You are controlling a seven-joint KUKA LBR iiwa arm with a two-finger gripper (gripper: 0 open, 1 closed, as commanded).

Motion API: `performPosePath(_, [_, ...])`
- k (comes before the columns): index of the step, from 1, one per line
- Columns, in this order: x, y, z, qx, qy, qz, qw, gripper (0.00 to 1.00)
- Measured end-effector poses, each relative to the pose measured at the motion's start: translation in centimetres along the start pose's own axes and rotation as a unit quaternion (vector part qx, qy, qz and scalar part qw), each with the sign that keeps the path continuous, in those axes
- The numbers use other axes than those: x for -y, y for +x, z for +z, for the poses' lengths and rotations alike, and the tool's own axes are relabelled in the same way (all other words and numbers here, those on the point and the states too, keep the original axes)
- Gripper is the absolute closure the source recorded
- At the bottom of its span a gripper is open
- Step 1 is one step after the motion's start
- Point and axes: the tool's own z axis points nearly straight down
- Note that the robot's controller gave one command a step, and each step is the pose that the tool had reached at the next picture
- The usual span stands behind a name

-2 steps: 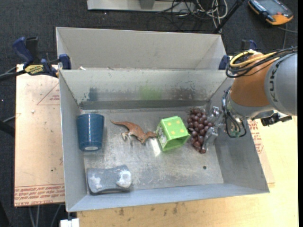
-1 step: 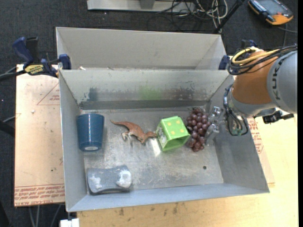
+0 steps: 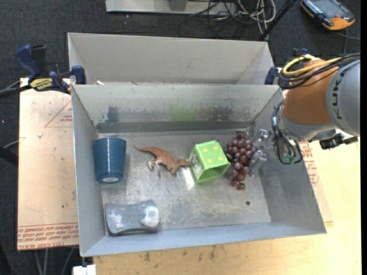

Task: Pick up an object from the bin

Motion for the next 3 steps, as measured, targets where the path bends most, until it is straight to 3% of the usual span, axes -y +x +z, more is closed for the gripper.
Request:
performPosePath(1, [0.0, 0.1, -1.9, -0.0038, 0.000, 0.001, 1.0000, 1.00])
performPosePath(3, [-0.1, 0.0, -5.3, -0.0012, -0.001, 0.000, 1.0000, 1.00])
